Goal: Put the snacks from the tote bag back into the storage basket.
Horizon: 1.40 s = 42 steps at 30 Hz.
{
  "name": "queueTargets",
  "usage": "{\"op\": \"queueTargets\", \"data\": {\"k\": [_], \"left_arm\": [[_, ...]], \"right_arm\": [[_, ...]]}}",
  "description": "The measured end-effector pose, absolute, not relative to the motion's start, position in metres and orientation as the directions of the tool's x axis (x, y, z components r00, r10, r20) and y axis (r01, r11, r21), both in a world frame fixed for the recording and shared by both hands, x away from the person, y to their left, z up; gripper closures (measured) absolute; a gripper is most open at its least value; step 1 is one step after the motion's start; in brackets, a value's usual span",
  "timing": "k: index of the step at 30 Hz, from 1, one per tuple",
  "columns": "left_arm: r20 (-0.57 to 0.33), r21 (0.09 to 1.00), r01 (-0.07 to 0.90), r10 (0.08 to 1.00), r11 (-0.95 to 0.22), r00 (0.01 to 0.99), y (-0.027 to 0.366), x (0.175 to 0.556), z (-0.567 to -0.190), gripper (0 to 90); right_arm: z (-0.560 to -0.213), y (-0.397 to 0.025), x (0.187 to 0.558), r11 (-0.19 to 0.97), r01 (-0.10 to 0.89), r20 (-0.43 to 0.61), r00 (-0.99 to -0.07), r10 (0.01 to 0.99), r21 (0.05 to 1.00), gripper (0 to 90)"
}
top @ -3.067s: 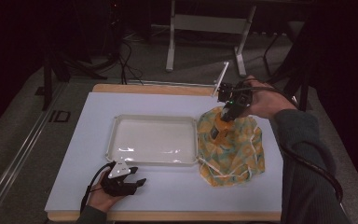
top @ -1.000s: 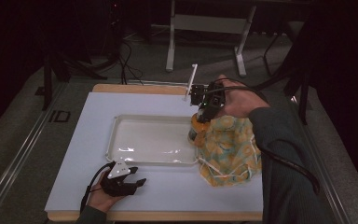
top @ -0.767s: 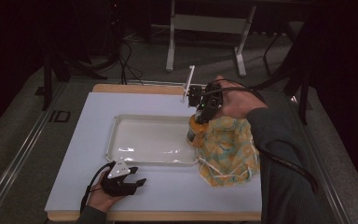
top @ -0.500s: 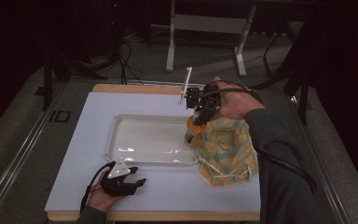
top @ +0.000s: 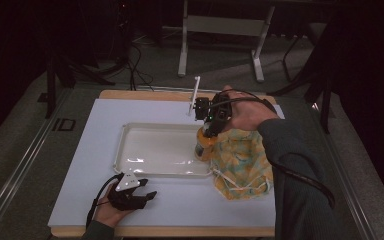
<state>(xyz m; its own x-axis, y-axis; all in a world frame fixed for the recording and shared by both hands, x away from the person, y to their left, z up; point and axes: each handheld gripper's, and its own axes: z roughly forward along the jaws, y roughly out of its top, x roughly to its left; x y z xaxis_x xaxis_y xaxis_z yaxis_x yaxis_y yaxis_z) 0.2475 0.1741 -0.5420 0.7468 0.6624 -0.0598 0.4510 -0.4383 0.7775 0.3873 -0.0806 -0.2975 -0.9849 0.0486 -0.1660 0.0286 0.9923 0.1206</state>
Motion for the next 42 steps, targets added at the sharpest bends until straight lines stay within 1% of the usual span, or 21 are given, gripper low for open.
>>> {"op": "queueTargets", "data": {"k": [8, 20, 32, 42], "left_arm": [[-0.058, 0.777, 0.45, 0.662, -0.439, 0.747, 0.174, 0.247, -0.542, 43.2], [-0.057, 0.776, 0.449, 0.66, -0.442, 0.749, 0.174, 0.248, -0.542, 43.2], [-0.058, 0.777, 0.45, 0.661, -0.441, 0.748, 0.174, 0.247, -0.542, 43.2], [-0.056, 0.776, 0.449, 0.661, -0.443, 0.748, 0.174, 0.248, -0.542, 43.2]], "right_arm": [[-0.301, -0.077, 0.386, 0.993, 0.019, -0.162, -0.986, 0.038, 0.118, 58.9], [-0.315, -0.074, 0.387, 0.992, 0.011, -0.138, -0.99, 0.029, 0.126, 58.9], [-0.329, -0.075, 0.386, 0.991, 0.02, -0.11, -0.993, 0.035, 0.132, 58.9], [-0.338, -0.075, 0.385, 0.993, 0.024, -0.099, -0.994, 0.036, 0.118, 58.9]]}}
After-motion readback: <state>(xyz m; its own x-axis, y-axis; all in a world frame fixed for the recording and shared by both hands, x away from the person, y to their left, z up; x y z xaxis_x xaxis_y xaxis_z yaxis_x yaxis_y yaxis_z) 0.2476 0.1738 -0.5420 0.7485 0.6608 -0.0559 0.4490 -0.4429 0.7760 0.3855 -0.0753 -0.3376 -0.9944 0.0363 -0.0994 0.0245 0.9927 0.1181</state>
